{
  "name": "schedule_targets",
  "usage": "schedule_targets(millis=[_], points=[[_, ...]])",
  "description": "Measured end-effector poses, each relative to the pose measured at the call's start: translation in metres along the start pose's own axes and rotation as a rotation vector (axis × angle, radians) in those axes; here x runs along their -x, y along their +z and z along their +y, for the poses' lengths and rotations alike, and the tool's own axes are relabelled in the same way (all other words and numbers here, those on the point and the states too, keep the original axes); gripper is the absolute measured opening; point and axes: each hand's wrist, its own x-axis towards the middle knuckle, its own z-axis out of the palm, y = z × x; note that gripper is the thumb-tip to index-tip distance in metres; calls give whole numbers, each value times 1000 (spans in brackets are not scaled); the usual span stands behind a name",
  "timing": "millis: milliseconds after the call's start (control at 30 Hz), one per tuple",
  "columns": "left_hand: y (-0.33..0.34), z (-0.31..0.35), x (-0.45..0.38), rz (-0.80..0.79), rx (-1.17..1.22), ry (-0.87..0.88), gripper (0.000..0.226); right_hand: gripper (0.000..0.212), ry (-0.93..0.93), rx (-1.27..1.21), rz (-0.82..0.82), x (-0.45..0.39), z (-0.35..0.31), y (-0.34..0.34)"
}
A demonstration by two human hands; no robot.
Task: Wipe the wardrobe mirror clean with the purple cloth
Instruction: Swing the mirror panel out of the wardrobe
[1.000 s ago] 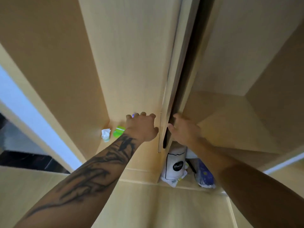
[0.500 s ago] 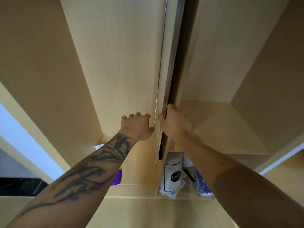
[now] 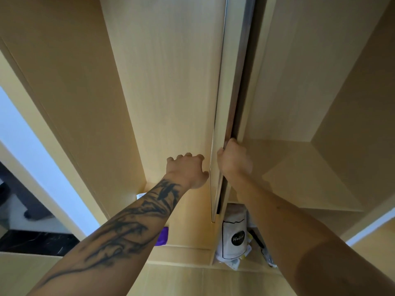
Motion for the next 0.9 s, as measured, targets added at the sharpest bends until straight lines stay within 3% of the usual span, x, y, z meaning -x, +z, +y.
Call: schedule_targets(millis=[533,900], points=[[17,16,25,-14,167,42,66,19,-75,119,30,66,31,-17],[38,18,31,-48,180,1,63,25,-198,118,-80,94,88,-49]])
